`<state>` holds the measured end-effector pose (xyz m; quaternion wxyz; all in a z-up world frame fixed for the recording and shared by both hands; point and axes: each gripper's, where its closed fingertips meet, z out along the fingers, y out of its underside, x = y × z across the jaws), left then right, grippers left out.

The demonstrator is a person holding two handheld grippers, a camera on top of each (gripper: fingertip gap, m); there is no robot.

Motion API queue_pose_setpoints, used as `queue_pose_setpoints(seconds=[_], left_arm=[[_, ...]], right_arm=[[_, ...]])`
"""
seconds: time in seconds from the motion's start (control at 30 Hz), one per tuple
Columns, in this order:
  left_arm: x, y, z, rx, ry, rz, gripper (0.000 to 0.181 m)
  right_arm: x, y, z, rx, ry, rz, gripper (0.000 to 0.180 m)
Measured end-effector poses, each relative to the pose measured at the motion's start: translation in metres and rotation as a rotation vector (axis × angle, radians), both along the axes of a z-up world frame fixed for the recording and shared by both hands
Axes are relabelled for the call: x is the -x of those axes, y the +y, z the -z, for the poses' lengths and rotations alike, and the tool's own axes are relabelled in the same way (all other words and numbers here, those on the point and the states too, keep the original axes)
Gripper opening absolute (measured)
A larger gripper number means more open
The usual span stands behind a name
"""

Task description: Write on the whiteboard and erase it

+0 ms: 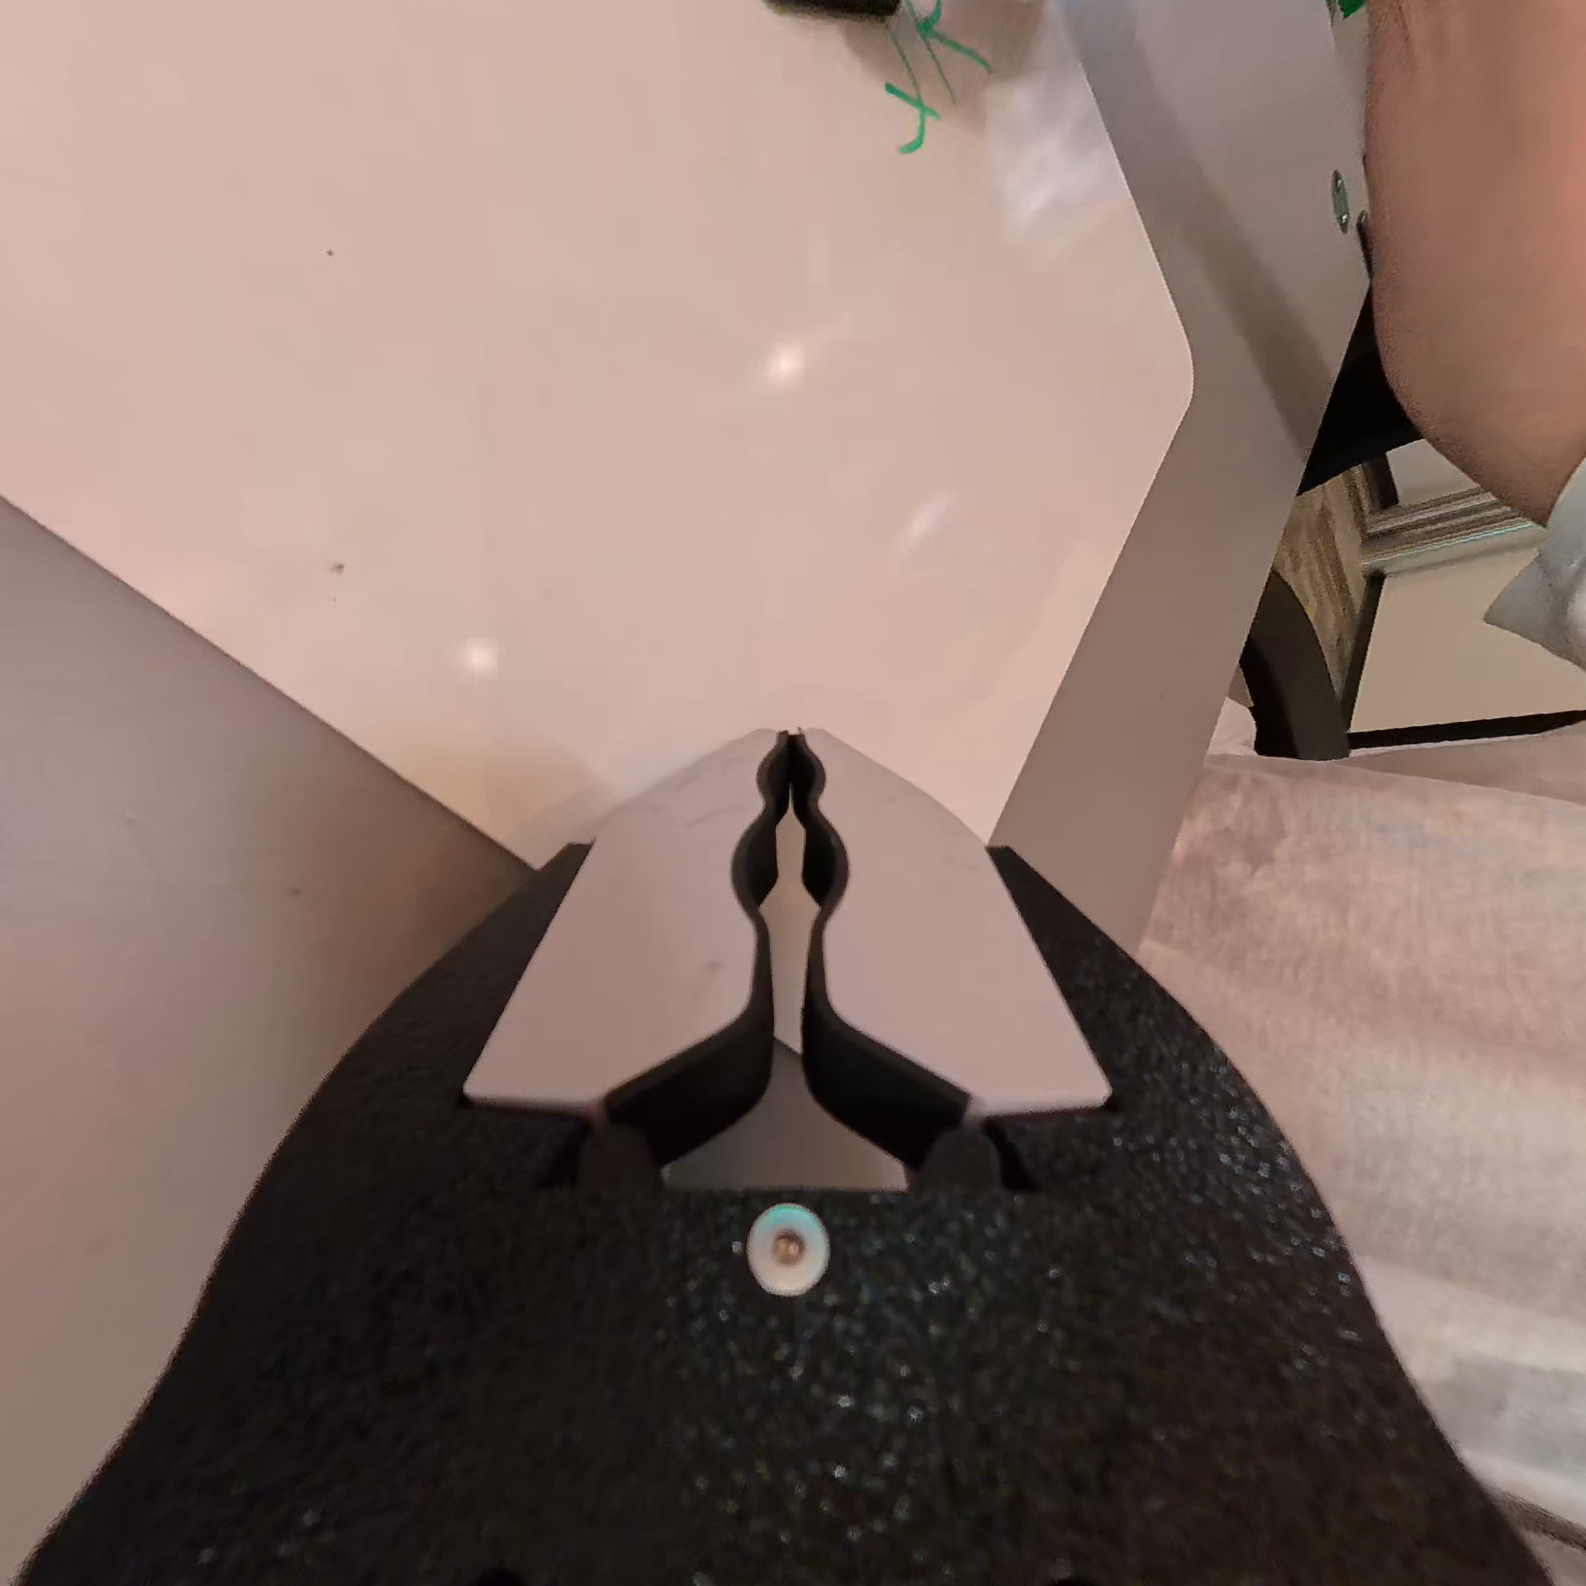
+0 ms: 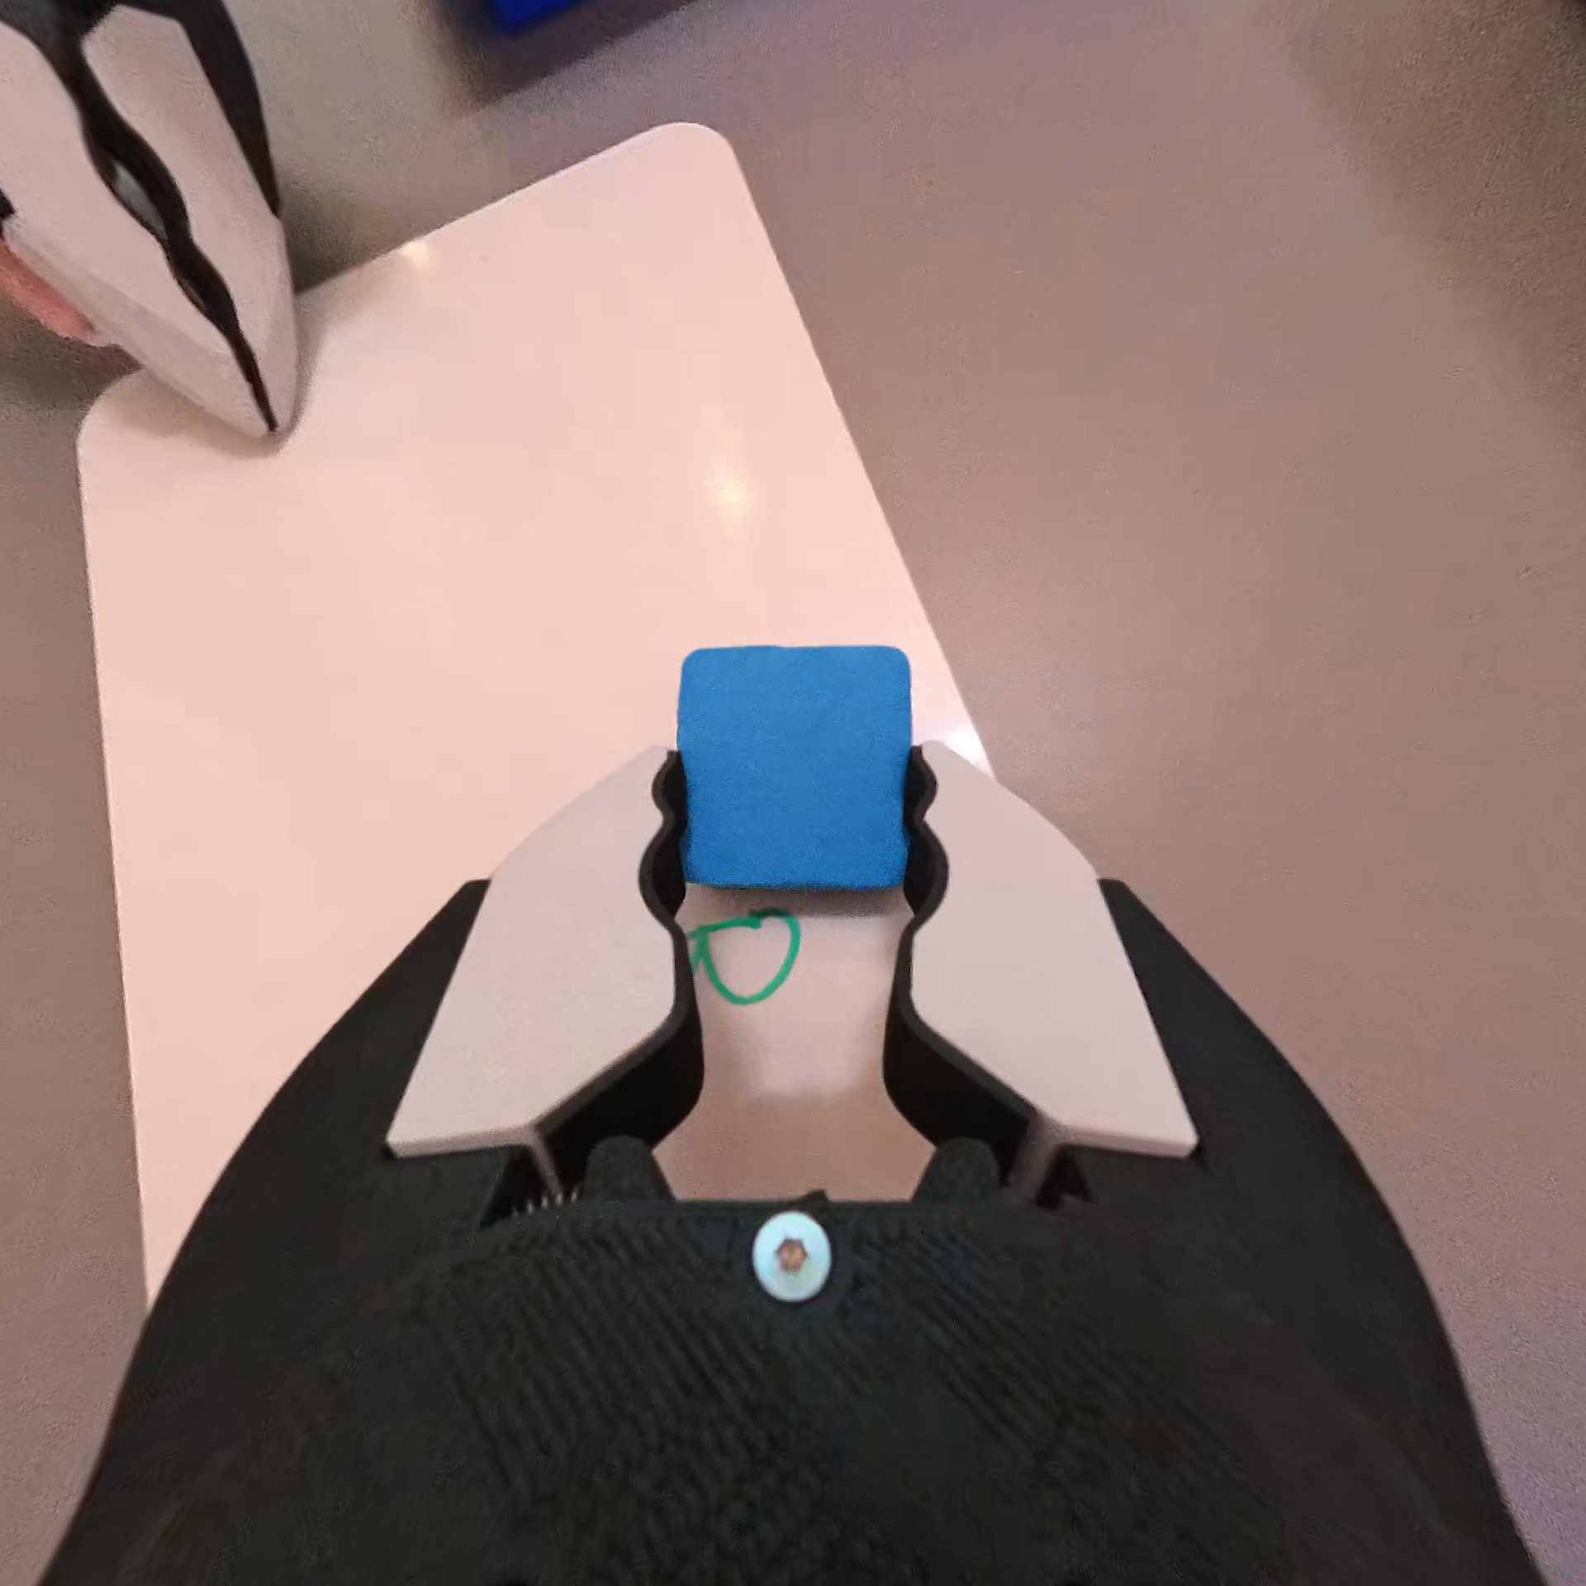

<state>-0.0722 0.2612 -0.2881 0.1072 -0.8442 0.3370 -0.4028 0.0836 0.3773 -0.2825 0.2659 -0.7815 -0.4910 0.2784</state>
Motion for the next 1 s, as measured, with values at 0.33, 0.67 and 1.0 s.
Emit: queue_pose_setpoints(seconds=[0.33, 0.67, 1.0], left_arm=[[-0.001, 0.001, 0.0, -0.003, -0.002, 0.016, 0.0], [-0.002, 0.001, 0.0, -0.004, -0.006, 0.021, 0.0], [-0.003, 0.003, 0.0, -0.009, -0.01, 0.015, 0.0]], right_arm=[[-0.044, -0.02, 0.0, -0.028, 0.032, 0.14, 0.05], [-0.053, -0.021, -0.001, -0.063, 0.037, 0.169, 0.05], [-0.018, -0.02, 0.001, -0.075, -0.004, 0.002, 0.05]])
